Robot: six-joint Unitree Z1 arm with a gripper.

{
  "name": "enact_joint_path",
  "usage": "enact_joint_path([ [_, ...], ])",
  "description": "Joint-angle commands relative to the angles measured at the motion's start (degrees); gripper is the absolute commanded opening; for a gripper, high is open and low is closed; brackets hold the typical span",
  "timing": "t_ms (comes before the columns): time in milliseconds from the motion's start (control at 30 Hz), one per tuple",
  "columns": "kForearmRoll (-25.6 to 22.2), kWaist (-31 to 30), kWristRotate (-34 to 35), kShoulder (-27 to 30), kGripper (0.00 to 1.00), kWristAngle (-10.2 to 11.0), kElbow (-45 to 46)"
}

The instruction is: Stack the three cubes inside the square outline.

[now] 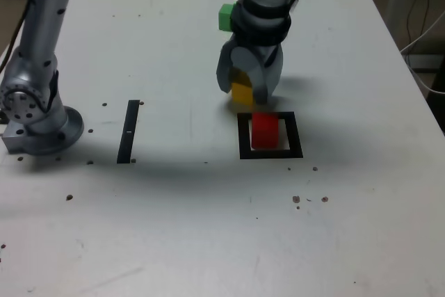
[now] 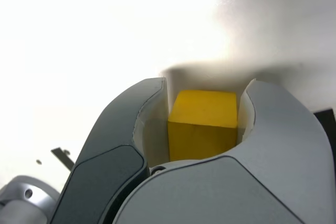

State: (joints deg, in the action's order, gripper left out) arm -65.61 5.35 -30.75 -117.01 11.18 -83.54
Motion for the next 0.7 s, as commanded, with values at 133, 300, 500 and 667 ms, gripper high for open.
enact_joint_path([
  [133,-7.5,-3.0,6.7,2.3,0.30,-0.2,-5.7],
  [300,-13.4,-5.7,12.9,2.8,0.30,-1.9,-10.4],
  [500,-17.5,-8.9,19.2,2.6,0.30,-6.4,-13.7],
  [667,-17.3,-9.9,22.3,1.4,0.30,-9.1,-13.5],
])
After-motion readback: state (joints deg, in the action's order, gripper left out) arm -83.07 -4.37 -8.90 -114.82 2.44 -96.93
